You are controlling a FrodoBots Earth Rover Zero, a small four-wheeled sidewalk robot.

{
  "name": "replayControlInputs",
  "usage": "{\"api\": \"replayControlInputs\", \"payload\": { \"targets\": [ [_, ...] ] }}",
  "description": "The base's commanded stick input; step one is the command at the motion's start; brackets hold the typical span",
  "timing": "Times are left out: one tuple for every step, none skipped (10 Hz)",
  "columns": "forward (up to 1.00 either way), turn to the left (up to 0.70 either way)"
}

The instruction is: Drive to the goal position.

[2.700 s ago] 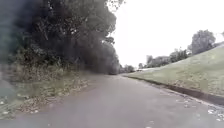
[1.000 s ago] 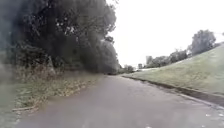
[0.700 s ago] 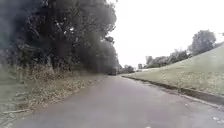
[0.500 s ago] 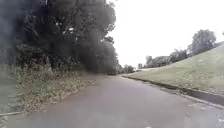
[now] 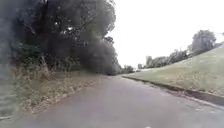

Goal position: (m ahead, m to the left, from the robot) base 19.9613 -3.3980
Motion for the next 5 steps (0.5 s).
{"api": "replayControlInputs", "payload": {
  "targets": [
    [0.45, 0.00],
    [0.45, 0.00],
    [0.45, 0.00],
    [0.45, 0.00],
    [0.45, 0.00]
  ]
}}
